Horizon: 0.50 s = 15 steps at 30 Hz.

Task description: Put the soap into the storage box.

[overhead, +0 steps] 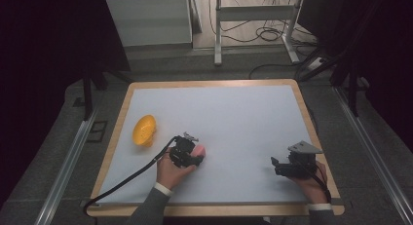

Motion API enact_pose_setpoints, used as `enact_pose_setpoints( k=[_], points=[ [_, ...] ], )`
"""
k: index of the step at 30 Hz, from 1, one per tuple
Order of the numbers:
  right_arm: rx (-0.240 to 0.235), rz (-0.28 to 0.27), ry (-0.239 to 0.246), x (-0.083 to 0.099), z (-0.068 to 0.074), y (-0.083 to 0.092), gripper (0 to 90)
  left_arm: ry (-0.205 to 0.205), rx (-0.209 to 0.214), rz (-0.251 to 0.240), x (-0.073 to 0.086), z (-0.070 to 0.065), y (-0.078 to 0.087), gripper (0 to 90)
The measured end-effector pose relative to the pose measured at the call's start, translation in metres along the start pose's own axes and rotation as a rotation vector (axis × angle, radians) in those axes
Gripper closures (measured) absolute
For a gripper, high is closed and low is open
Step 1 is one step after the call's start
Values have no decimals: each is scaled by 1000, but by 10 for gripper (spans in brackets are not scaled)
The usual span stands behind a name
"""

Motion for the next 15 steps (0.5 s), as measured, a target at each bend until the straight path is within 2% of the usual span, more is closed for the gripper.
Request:
enact_pose_setpoints(
  k=[4,15],
  points=[
    [2,-3,-1,0,-1,0,83,8,27,-10,0,1,1,597],
    [5,-7,0,0,-2,1,82,-12,28,-53,-1,3,20,599]
  ],
)
Point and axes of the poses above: each handheld gripper's, and its own axes: y roughly backward along the jaws, x roughly out of its underside, z roughly to its left, the point moved 3 cm from there along -y, roughly forward along the jaws, and after that the axes turned 2 degrees about z, right-handed, at the moved point
